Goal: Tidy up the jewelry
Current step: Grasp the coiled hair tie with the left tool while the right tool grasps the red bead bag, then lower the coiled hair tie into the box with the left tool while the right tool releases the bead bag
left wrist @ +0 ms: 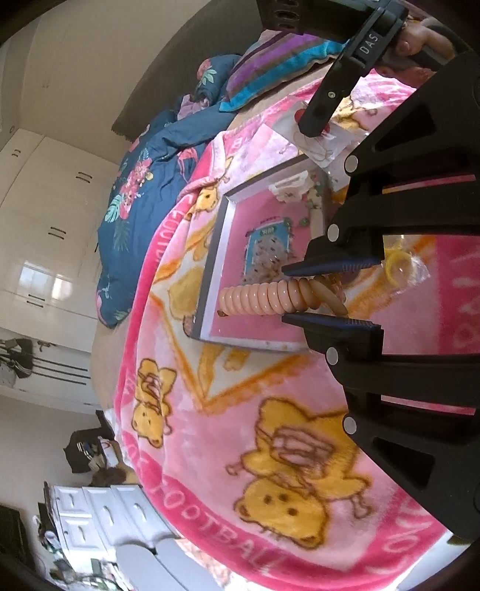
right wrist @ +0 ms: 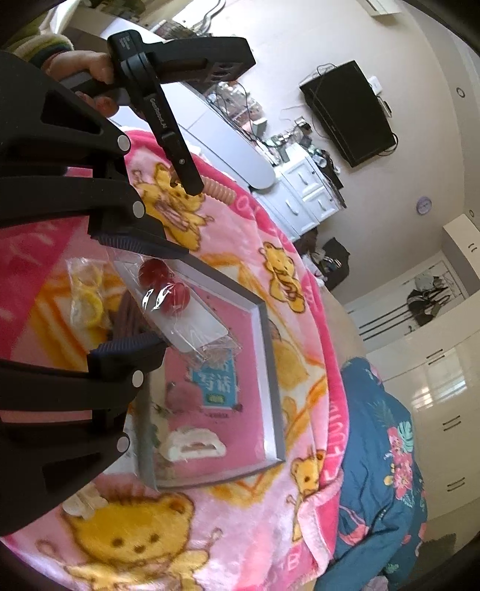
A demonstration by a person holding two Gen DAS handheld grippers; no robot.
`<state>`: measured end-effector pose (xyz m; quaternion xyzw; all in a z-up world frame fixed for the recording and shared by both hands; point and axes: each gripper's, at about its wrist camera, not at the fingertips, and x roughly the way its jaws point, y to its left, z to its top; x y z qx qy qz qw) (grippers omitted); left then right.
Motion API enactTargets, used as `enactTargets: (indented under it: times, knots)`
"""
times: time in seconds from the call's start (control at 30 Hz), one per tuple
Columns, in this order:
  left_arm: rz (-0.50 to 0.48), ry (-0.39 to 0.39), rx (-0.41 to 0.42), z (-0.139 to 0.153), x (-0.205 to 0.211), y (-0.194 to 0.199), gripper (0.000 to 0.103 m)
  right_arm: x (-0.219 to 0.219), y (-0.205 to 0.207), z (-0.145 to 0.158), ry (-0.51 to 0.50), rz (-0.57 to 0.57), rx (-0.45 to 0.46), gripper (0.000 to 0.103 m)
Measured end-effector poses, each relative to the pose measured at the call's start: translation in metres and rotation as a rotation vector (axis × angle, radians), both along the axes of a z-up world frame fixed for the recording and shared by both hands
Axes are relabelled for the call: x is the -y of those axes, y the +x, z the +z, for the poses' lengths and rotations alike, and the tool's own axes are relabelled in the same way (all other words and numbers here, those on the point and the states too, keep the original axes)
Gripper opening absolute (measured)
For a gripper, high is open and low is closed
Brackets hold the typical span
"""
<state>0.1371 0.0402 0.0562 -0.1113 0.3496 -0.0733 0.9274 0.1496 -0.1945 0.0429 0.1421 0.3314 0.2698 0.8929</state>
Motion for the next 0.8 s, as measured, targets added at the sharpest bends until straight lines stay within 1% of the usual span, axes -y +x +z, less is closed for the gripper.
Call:
enactTargets:
  times: [0.33,0.63,0.67,0.7,0.8]
  knots:
    - [-0.043,0.007,0.007,0.005,0.024,0.025,0.013,0.034,0.02,0.003,-0.006,-0.096,0.014,0.038]
    - [-0.086,0.019,-0.01,-0.004,0.051,0.051,0.013,0.061,0.038,-0.005,-0.015,-0.176,0.006,0.038]
    - [-0.09,0.019,-0.014,-0.006,0.053,0.054,0.013,0.064,0.04,-0.006,-0.017,-0.184,0.005,0.029]
    - [-0.095,0.021,-0.017,-0.007,0.055,0.056,0.013,0.066,0.042,-0.008,-0.019,-0.183,0.002,0.026]
    - [-0.109,0.03,-0.028,-0.014,0.063,0.064,0.013,0.07,0.047,-0.012,-0.025,-0.196,-0.003,0.026]
